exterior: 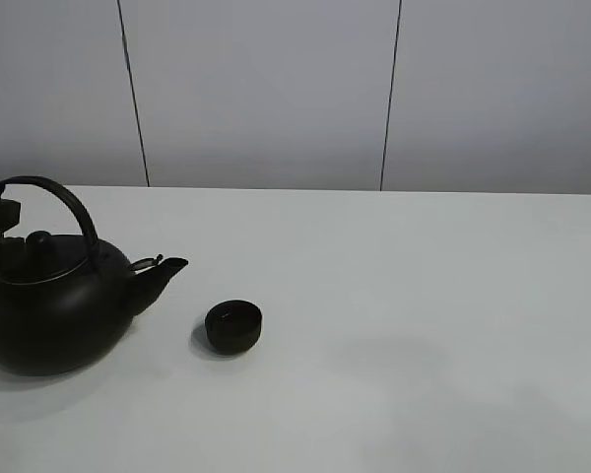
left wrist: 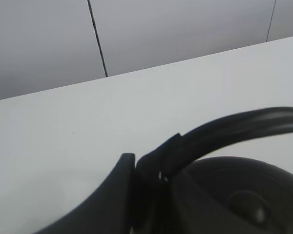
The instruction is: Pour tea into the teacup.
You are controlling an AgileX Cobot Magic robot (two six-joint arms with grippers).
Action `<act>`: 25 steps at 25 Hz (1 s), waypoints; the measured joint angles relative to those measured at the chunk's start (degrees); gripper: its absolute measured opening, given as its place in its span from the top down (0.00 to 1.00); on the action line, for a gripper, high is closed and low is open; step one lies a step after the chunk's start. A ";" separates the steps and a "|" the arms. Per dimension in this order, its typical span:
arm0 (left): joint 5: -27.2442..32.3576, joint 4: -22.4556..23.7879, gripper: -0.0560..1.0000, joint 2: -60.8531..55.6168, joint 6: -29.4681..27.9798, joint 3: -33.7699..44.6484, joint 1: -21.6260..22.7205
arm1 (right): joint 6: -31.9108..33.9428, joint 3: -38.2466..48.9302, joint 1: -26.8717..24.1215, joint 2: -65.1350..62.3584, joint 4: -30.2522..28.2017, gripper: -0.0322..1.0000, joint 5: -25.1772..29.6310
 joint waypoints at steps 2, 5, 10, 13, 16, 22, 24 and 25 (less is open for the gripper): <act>0.00 0.06 0.83 0.00 -0.07 0.00 0.00 | 0.00 0.00 0.00 0.00 0.00 0.52 0.00; -1.31 0.77 0.74 0.00 -0.94 0.20 0.00 | 0.00 0.00 0.00 0.00 0.00 0.52 0.00; -3.38 0.60 0.65 -0.25 -1.17 1.91 0.00 | 0.00 0.00 0.00 0.00 0.00 0.52 0.00; -3.45 0.60 0.64 -0.83 -1.29 3.32 0.00 | 0.00 0.00 0.00 0.00 0.00 0.52 0.00; -3.45 0.33 0.64 -2.90 -1.29 4.97 0.00 | 0.00 0.00 0.00 0.00 0.00 0.52 0.00; -3.63 -2.29 0.63 -7.99 0.96 10.66 0.00 | 0.00 0.00 0.00 0.00 0.00 0.52 0.00; -3.63 -5.61 0.63 -9.33 2.14 12.25 0.00 | 0.00 0.00 0.00 0.00 0.00 0.52 0.00; -3.63 -6.99 0.63 -9.66 2.14 12.85 0.00 | 0.00 0.00 0.00 0.00 0.00 0.52 0.00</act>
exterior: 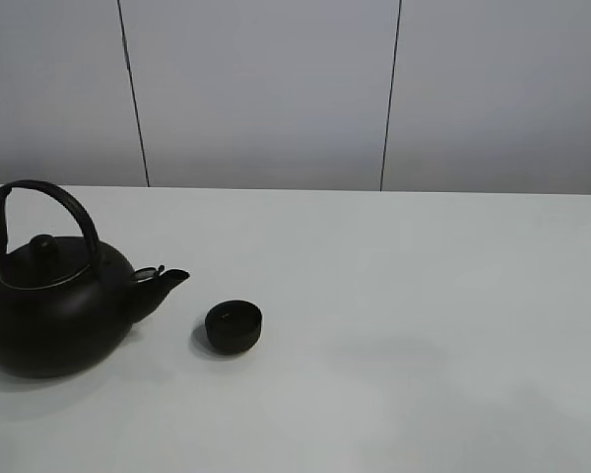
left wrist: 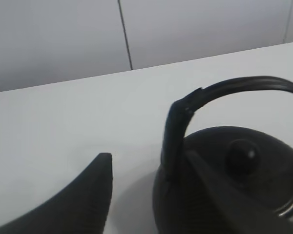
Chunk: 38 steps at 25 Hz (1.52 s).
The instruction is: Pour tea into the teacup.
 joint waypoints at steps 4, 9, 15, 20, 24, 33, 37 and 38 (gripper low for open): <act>-0.02 -2.59 0.63 -0.52 -0.47 0.54 0.00 | 0.00 0.00 0.00 0.00 0.00 0.52 0.00; 4.90 -3.56 0.63 -2.29 -4.80 -1.92 0.00 | 0.00 0.00 0.00 0.00 0.00 0.52 0.00; 35.56 -4.14 0.62 -11.24 -9.37 -13.86 0.00 | 0.00 0.00 0.00 0.00 0.00 0.52 0.00; 62.92 -4.14 0.56 -14.18 -14.70 -27.98 0.00 | 0.00 0.00 0.00 0.00 0.00 0.52 0.00; 78.99 -4.14 0.55 -14.18 -15.28 -37.74 2.30 | 0.00 0.00 0.00 0.00 0.00 0.52 0.00; 88.07 -4.49 0.55 -14.18 -7.36 -46.95 20.99 | 0.00 0.00 0.00 0.00 0.00 0.52 0.00; 95.21 -4.94 0.55 -17.95 -1.84 -50.31 25.27 | 0.00 0.00 0.00 0.00 0.00 0.52 0.00; 96.77 -5.20 0.55 -20.24 -0.92 -51.03 25.45 | 0.00 0.00 0.00 0.00 0.00 0.52 0.00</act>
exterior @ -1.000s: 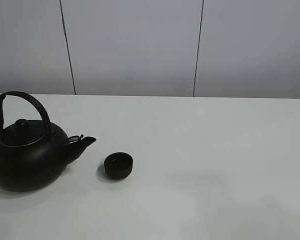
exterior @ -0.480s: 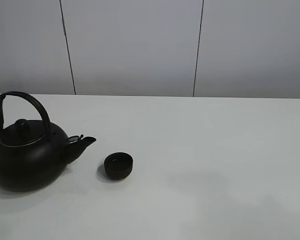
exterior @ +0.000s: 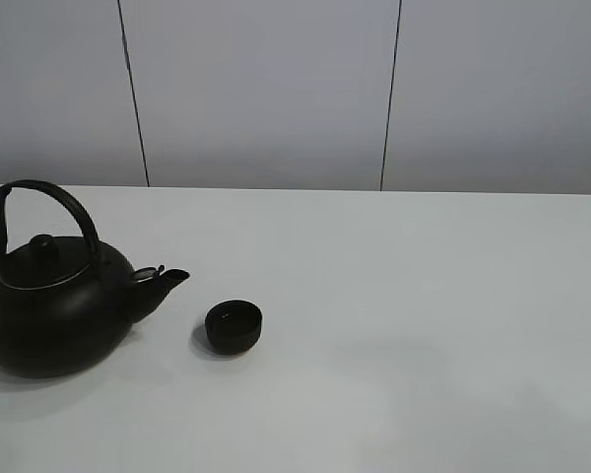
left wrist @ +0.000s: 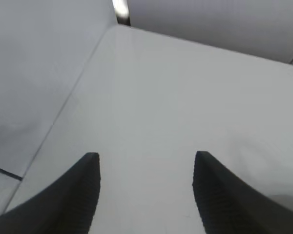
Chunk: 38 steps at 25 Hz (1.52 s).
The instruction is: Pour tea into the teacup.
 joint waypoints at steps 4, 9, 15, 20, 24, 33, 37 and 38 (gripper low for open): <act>7.51 -4.14 0.55 -11.97 4.54 -3.21 0.00 | 0.00 0.00 0.00 0.00 0.00 0.52 0.00; 20.72 -12.25 0.55 -29.49 12.45 -4.57 0.05 | 0.00 0.00 0.00 0.00 0.00 0.52 0.00; 34.41 -15.11 0.55 -50.11 12.95 -2.80 0.05 | 0.00 0.00 0.00 0.00 0.00 0.52 0.06; 38.69 -15.20 0.55 -64.47 10.94 6.17 0.05 | 0.00 0.00 0.00 0.00 0.00 0.52 0.06; 40.08 -15.17 0.55 -72.53 9.78 14.05 0.05 | 0.00 0.00 0.00 0.00 0.00 0.52 0.06; 38.72 -12.69 0.55 -73.96 9.30 26.34 -6.31 | 0.00 0.00 0.00 0.00 0.00 0.52 0.06; 37.42 -11.45 0.55 -73.96 9.23 28.80 -10.58 | 0.00 0.00 0.00 0.00 0.00 0.52 0.06; 37.02 -11.22 0.55 -73.96 9.23 29.33 -11.30 | 0.00 0.00 0.00 0.00 0.00 0.52 0.06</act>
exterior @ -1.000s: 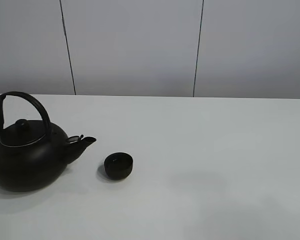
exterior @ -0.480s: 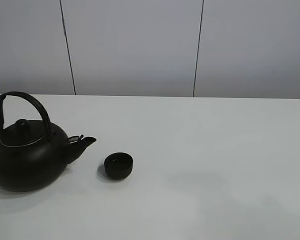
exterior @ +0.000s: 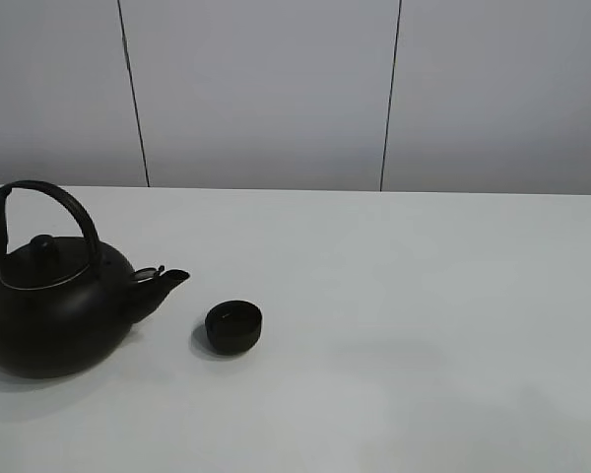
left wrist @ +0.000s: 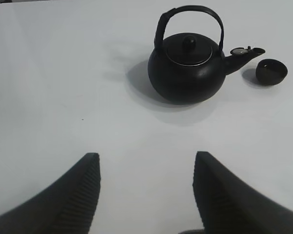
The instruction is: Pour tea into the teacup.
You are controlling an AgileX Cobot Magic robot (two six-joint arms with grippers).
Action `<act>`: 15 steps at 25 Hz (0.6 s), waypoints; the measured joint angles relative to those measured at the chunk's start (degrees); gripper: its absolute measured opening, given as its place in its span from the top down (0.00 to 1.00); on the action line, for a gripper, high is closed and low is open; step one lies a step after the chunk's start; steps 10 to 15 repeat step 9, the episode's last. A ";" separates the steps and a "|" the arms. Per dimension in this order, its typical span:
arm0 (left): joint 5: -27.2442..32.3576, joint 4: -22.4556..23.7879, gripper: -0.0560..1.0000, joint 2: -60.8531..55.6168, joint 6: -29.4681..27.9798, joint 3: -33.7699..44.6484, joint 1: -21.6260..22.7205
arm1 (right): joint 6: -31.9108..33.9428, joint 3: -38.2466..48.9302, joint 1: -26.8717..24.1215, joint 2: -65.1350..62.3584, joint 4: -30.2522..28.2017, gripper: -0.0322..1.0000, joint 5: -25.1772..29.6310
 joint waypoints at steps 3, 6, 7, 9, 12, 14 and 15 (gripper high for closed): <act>-1.81 0.62 0.55 0.00 -0.33 1.40 -0.94 | 0.00 0.00 0.00 0.00 0.00 0.52 -0.05; -2.53 1.72 0.55 0.00 -2.22 1.58 -1.06 | 0.00 0.00 0.00 0.00 0.00 0.52 -0.05; -2.56 2.26 0.55 0.00 -2.78 1.58 -1.11 | 0.00 0.00 0.00 0.00 0.00 0.52 -0.05; -2.74 3.04 0.55 0.00 -3.97 1.58 -1.47 | 0.00 0.00 0.00 0.00 0.00 0.52 -0.05; -2.74 3.04 0.55 0.00 -3.97 1.58 -1.47 | 0.00 0.00 0.00 0.00 0.00 0.52 -0.05; -2.74 3.04 0.55 0.00 -3.97 1.58 -1.47 | 0.00 0.00 0.00 0.00 0.00 0.52 -0.05; -2.74 3.04 0.55 0.00 -3.97 1.58 -1.47 | 0.00 0.00 0.00 0.00 0.00 0.52 -0.05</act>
